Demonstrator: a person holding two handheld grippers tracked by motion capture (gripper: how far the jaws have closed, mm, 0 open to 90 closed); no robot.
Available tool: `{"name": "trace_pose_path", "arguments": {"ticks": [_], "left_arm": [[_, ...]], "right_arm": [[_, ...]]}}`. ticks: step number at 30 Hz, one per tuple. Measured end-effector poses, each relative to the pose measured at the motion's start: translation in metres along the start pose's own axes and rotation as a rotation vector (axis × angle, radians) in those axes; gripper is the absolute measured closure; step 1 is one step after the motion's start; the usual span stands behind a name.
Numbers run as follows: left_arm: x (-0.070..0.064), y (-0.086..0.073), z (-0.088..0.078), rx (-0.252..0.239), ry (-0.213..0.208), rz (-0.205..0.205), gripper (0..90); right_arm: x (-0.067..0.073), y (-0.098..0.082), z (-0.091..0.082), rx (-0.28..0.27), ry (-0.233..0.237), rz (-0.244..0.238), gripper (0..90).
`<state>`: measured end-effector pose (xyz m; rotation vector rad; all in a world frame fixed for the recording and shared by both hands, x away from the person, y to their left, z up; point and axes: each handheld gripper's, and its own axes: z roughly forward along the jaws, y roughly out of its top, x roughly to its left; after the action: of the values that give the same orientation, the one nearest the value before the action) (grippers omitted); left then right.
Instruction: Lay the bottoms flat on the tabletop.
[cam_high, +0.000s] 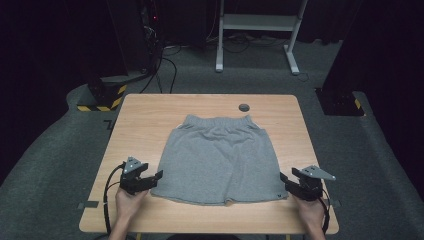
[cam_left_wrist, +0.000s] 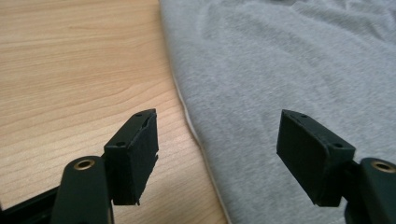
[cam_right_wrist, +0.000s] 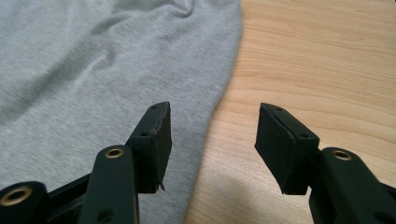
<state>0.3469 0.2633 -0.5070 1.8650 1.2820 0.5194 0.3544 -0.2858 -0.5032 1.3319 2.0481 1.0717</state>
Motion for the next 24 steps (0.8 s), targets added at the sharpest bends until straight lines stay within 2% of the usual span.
{"name": "trace_pose_path", "arguments": {"ticks": [7,12,24], "left_arm": [[0.010,-0.004,0.002,0.006,0.035,-0.036,30.4],[0.016,-0.007,0.004,0.019,0.073,-0.041,30.5],[0.022,-0.013,0.009,0.047,0.116,-0.042,30.8]], "right_arm": [[-0.004,-0.001,0.007,0.042,-0.029,0.000,45.0],[-0.008,-0.003,0.010,0.061,-0.052,0.008,45.0],[-0.014,-0.010,0.017,0.109,-0.089,0.012,44.4]]}}
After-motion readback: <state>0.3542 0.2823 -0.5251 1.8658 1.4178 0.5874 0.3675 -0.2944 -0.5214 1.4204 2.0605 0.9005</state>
